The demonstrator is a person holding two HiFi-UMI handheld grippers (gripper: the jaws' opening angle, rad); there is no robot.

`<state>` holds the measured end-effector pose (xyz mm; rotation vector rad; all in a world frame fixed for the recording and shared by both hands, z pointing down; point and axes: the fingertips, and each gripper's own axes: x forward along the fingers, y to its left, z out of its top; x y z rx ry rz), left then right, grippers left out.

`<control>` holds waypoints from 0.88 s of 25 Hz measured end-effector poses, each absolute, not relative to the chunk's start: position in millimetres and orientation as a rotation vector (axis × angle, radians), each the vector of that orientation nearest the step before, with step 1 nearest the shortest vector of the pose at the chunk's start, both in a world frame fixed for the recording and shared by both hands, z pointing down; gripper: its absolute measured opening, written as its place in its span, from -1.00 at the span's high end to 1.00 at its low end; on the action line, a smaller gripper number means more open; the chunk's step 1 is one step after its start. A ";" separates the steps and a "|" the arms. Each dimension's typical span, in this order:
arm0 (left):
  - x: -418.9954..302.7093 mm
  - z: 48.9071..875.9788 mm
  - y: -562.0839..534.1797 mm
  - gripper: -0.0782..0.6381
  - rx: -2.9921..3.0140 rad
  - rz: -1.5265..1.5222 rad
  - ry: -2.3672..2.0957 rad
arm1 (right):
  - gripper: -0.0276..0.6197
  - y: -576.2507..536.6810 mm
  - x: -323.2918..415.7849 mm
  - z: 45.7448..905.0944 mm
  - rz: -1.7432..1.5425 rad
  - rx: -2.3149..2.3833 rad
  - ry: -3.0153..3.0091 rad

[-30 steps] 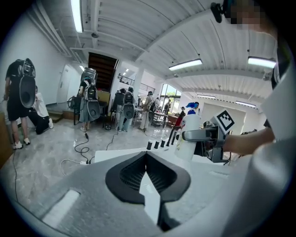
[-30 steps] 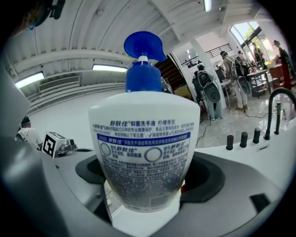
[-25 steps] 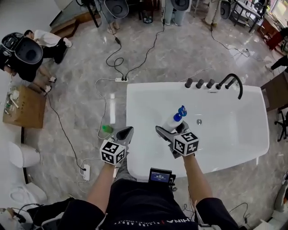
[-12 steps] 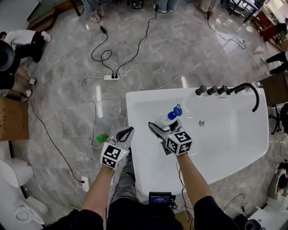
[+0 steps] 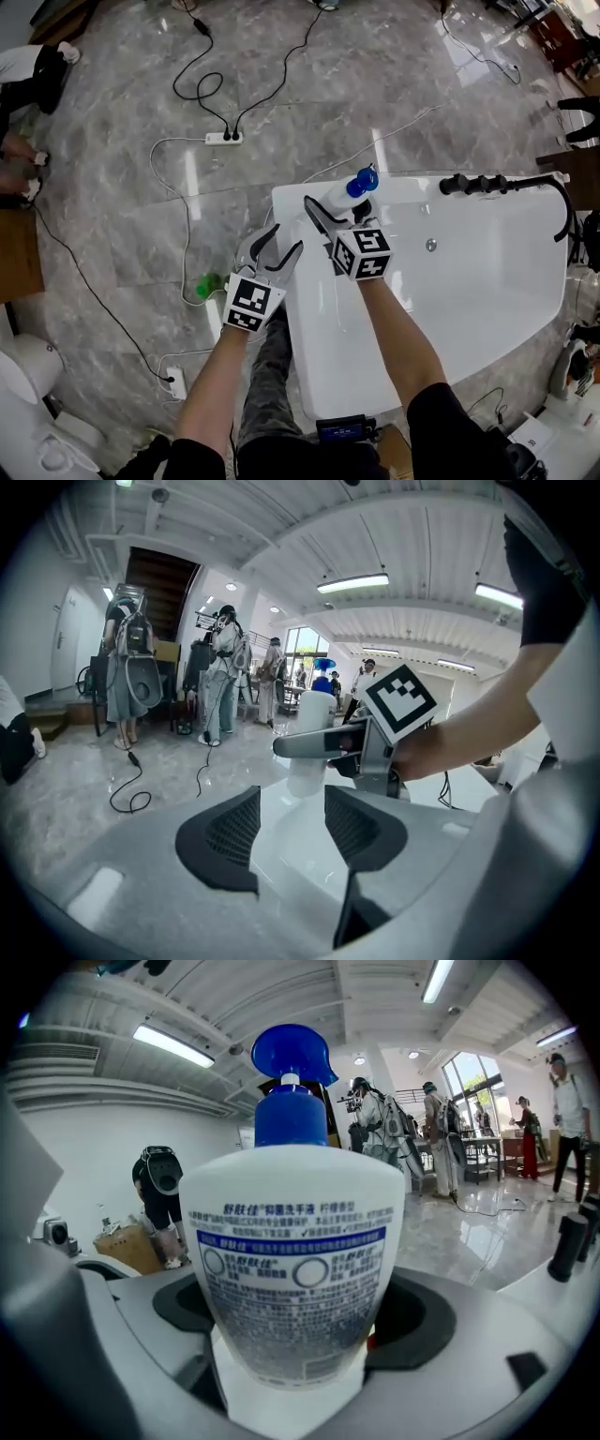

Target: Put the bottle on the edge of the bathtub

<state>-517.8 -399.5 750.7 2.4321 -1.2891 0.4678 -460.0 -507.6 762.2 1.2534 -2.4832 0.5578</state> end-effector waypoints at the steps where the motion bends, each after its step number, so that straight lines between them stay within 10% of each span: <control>1: -520.8 755.2 -404.6 0.20 2.432 0.467 -1.292 | -0.56 -513.8 -467.0 767.4 0.544 1.259 -2.485; 22: -550.5 772.7 -401.2 0.19 2.412 0.434 -1.311 | -0.56 -519.5 -495.5 802.1 0.282 1.269 -2.485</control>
